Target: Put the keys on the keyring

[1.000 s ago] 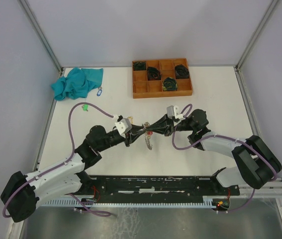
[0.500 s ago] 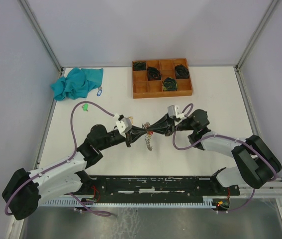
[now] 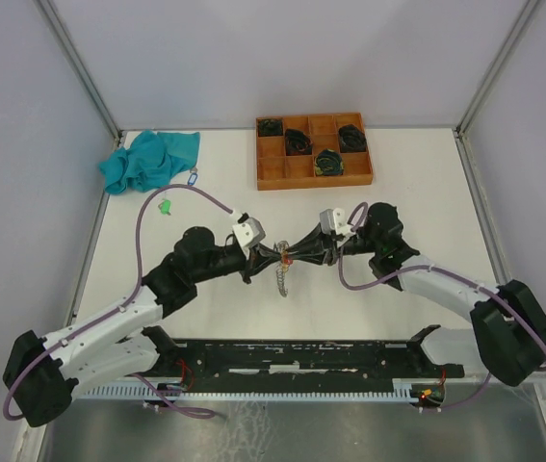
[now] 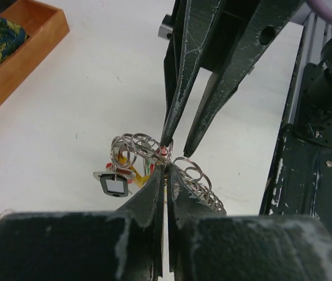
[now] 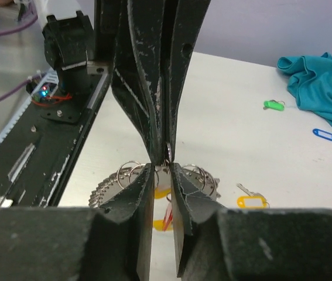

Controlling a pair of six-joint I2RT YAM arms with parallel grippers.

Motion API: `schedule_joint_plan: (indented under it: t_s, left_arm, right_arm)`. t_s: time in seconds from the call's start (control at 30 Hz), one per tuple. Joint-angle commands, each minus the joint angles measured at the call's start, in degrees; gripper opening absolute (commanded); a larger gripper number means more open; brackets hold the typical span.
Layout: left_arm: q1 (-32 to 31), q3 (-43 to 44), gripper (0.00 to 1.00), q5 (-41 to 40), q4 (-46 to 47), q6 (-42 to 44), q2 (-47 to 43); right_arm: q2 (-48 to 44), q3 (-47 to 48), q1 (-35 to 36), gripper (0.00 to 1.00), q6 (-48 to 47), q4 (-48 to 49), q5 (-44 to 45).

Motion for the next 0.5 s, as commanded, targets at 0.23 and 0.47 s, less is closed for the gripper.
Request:
schedule_joint_plan:
  t_s: [0.23, 0.47]
  left_arm:
    - [-0.5, 26.9, 0.03, -5.2, -43.7, 14.6, 6.7]
    - [-3.4, 40.0, 0.03, -9.5, -59.1, 18.8, 15.0]
  right_arm:
    - [-6.5, 5.6, -1.0, 0.34, -16.0, -23.9, 0.6]
    - [-4.0, 3.7, -1.1, 0.37, -5.9, -6.4, 2.8]
